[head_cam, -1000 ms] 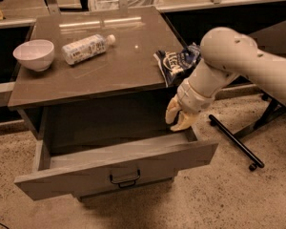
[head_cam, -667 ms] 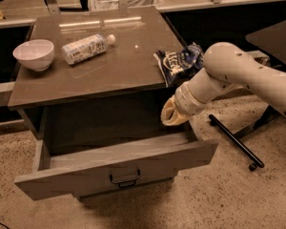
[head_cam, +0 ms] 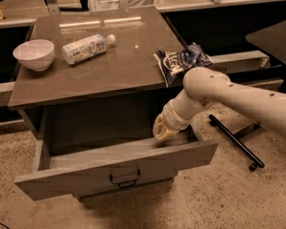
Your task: Open top drawer
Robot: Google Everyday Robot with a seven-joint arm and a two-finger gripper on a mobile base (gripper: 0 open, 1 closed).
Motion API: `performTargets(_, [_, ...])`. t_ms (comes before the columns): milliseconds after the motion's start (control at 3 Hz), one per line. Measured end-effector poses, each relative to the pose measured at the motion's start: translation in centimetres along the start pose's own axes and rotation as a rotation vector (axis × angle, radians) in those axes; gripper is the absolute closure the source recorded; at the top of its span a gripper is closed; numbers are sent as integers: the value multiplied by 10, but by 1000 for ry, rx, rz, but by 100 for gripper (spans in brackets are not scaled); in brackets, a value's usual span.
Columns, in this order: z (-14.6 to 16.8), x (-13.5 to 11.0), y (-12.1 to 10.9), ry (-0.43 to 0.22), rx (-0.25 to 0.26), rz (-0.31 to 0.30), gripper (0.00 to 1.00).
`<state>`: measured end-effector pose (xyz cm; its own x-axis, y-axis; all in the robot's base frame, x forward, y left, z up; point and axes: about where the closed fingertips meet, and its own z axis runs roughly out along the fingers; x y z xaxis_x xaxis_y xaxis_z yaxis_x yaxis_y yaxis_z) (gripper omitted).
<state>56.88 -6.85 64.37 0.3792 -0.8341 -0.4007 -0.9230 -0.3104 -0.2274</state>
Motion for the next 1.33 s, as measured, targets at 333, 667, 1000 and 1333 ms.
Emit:
performTargets(333, [13, 2, 26, 70, -97, -16, 100])
performTargets(667, [10, 3, 47, 112, -188, -27, 100])
performTargets(1000, [10, 3, 46, 112, -188, -27, 100])
performTargets(1333, [3, 0, 62, 90, -251, -9, 100])
